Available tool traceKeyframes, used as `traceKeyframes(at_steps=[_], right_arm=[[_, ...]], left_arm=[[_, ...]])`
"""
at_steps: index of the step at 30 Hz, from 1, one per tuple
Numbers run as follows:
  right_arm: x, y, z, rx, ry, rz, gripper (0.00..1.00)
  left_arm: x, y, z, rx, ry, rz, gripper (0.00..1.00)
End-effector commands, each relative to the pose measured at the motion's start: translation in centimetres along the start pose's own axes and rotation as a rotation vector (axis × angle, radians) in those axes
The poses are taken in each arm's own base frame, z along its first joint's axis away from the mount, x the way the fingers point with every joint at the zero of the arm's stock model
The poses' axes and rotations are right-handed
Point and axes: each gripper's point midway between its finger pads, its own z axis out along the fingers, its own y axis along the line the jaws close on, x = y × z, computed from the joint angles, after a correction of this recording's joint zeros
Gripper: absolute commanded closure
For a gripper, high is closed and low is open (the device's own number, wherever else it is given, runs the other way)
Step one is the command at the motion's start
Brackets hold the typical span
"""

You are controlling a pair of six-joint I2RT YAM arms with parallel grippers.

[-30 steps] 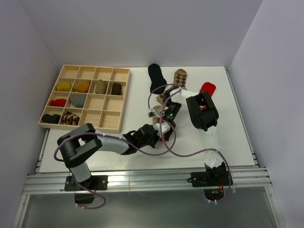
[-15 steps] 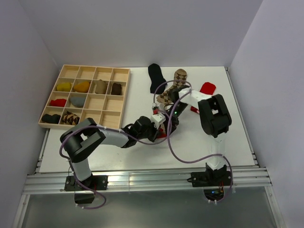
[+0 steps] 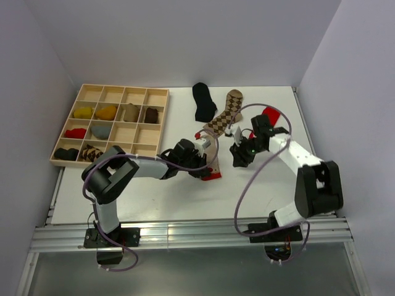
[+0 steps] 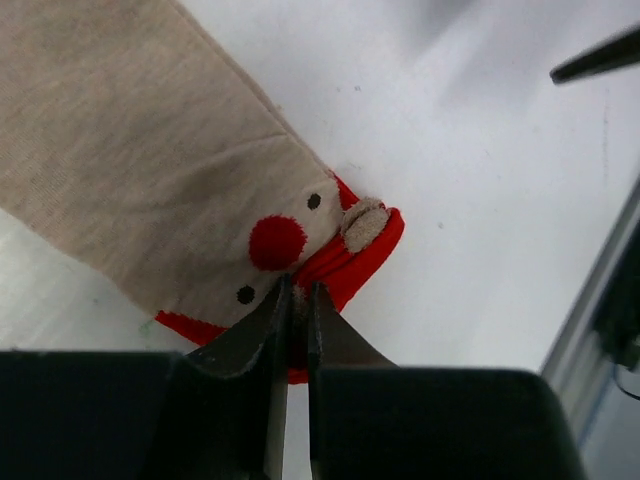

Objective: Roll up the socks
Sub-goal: Roll the sock at the center of the board.

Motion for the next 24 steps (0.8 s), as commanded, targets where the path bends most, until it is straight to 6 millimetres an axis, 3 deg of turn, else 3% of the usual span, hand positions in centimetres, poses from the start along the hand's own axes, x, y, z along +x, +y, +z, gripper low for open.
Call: traceKeyframes(at_steps=[1,2,3,5,11,13,18,24], right_arm=[[-1.7,-0.8,-0.3,0.167,-0.073,-0.214,0.52],[-2.5,-0.5,-0.8,0.210,-0.102,-0.275,0.52],[-1.3,0.4,0.0,0.201,-0.091,-0.290,0.52],[-1.0,2.4,0.8,0.214,-0.115,-0.421,0.52],[-1.5,6.6,3.4,0.234,-0.167,-0.680,0.49],[-2.0,7.2,3.8,0.242,-0.182,-0.717,0.50],[-0.5,8.8,6.5,0.249,-0.116,-0.875,0.50],[0.1,8.9,8.3,0.284,-0.080,-0.959,0.51]], left_arm=[[6.2,0.1,-1.0,0.013,0.264,-0.245,1.00],[6.3,0.3,-1.1,0.014,0.277,-0.277,1.00],[6.5,0.9,-1.4,-0.006,0.294,-0.314,1.00],[6.3,0.6,-1.6,0.011,0.314,-0.372,1.00],[6.0,-0.1,-1.6,0.075,0.356,-0.481,1.00],[6.4,0.1,-1.5,0.076,0.371,-0.496,1.00],[6.2,-0.2,-1.3,0.128,0.380,-0.543,1.00],[6.0,-0.2,-1.4,0.156,0.388,-0.557,1.00]])
